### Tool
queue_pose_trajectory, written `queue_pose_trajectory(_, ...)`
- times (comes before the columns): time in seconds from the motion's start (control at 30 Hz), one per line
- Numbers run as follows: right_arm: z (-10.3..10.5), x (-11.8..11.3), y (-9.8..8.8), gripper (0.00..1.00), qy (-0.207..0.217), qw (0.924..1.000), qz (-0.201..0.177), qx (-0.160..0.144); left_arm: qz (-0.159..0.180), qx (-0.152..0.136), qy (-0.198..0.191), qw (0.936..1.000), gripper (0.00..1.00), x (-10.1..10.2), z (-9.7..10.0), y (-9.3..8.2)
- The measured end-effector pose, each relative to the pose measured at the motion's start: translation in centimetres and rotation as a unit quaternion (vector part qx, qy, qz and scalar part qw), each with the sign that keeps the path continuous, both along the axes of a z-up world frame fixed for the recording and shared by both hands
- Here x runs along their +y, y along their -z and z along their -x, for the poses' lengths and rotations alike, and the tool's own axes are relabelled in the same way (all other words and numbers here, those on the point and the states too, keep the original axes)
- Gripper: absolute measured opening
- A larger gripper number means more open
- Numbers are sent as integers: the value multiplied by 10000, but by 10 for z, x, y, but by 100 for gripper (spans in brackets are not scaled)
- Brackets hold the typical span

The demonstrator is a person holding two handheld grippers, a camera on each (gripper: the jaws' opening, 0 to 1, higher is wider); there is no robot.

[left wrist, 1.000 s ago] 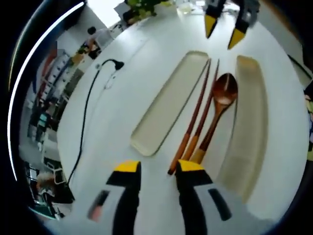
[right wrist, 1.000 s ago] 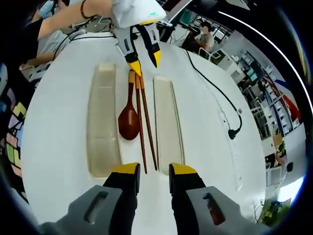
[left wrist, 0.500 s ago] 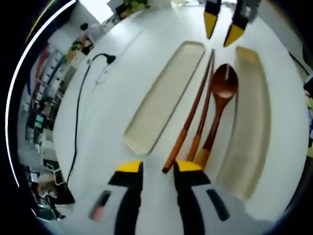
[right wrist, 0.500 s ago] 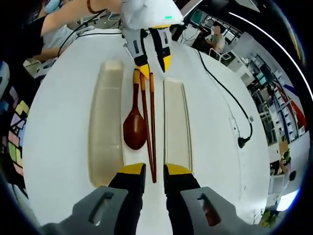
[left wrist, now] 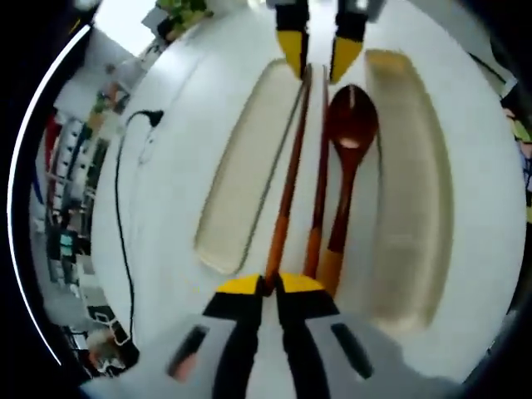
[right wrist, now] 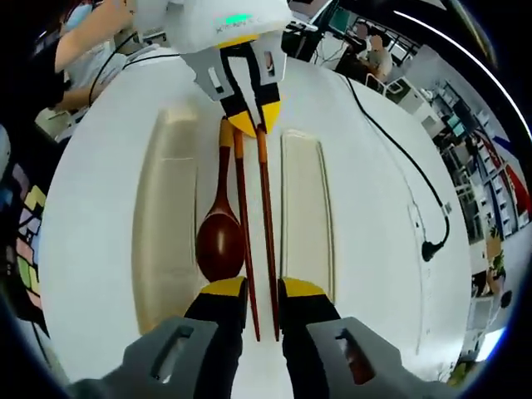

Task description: Arrange the utensils inside the cutlery case until each visible utensil rests in its matching compartment.

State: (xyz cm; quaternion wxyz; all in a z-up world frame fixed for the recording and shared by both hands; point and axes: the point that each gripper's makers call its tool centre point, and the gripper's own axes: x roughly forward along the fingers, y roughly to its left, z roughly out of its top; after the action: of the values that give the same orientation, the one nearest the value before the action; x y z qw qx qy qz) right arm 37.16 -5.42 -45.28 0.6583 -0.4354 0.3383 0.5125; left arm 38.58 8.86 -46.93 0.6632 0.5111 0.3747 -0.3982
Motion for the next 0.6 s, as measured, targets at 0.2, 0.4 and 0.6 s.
queue_pose_trajectory(0.2, 1, 4, 4, 14, -54, 9999, 54, 91, -52, 180, 243, 9995, 6, 4, 1, -1)
queue_pose_trajectory(0.4, -2, 2, 8, 14, -40, 9998, 123, 159, 76, 250, 649, 9976, 6, 5, 1, 0)
queue_pose_trajectory(0.6, -5, 1, 10, 14, -83, 9995, 206, 235, 55, 203, 1199, 9926, 6, 3, 3, -1)
